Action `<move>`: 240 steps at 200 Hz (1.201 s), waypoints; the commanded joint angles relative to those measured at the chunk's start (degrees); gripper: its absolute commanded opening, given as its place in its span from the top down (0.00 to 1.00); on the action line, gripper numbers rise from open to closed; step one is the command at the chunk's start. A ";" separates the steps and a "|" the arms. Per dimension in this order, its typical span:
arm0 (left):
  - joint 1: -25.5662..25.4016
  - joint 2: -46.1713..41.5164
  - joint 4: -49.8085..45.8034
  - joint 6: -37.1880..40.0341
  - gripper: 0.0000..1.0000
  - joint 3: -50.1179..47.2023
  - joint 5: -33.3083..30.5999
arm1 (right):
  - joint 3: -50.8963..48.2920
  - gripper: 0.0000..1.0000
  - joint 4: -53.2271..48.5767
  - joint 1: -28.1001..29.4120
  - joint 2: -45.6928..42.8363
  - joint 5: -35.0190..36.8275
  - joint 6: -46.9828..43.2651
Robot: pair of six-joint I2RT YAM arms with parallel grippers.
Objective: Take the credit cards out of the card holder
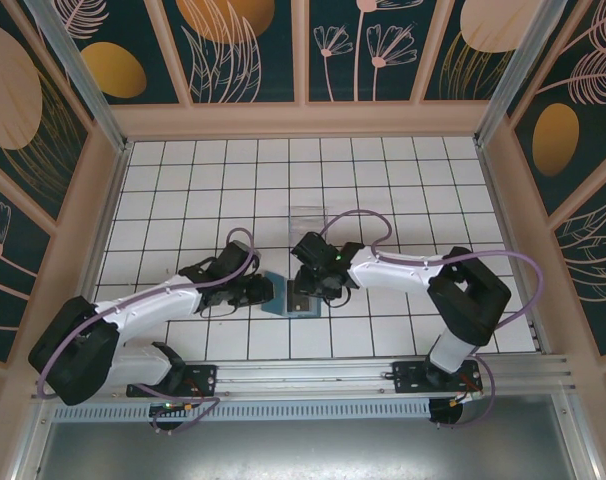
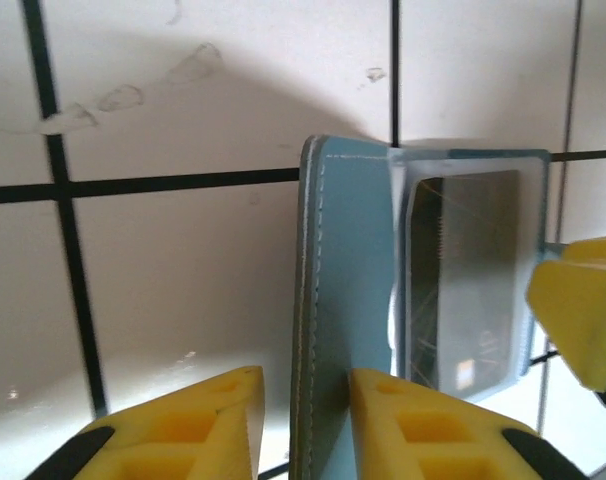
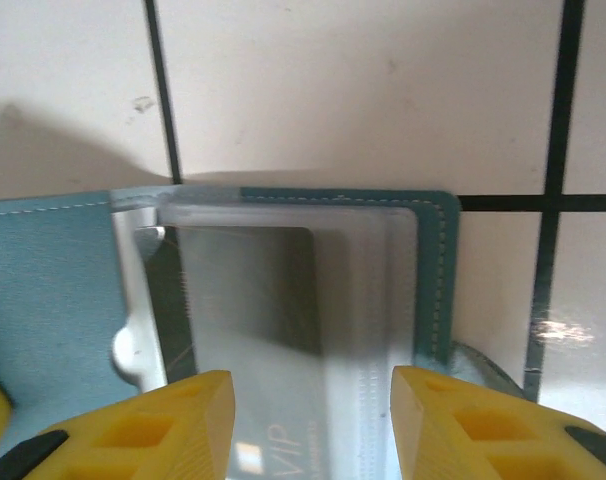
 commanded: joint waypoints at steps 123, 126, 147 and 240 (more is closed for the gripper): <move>-6.82 16.31 -18.91 4.87 0.52 10.33 -17.28 | -8.52 0.53 7.70 -2.92 -0.91 -0.69 0.33; -7.25 16.73 -19.28 4.79 0.52 10.65 -17.65 | -8.65 0.53 7.77 -2.94 -0.95 -0.69 0.26; -8.24 17.97 -19.79 4.64 0.53 11.58 -18.77 | -9.00 0.53 8.09 -3.05 -1.21 -0.93 0.24; -8.31 8.76 -21.47 3.29 0.52 17.76 -19.56 | -9.16 0.53 7.66 -3.06 -2.94 -0.82 0.65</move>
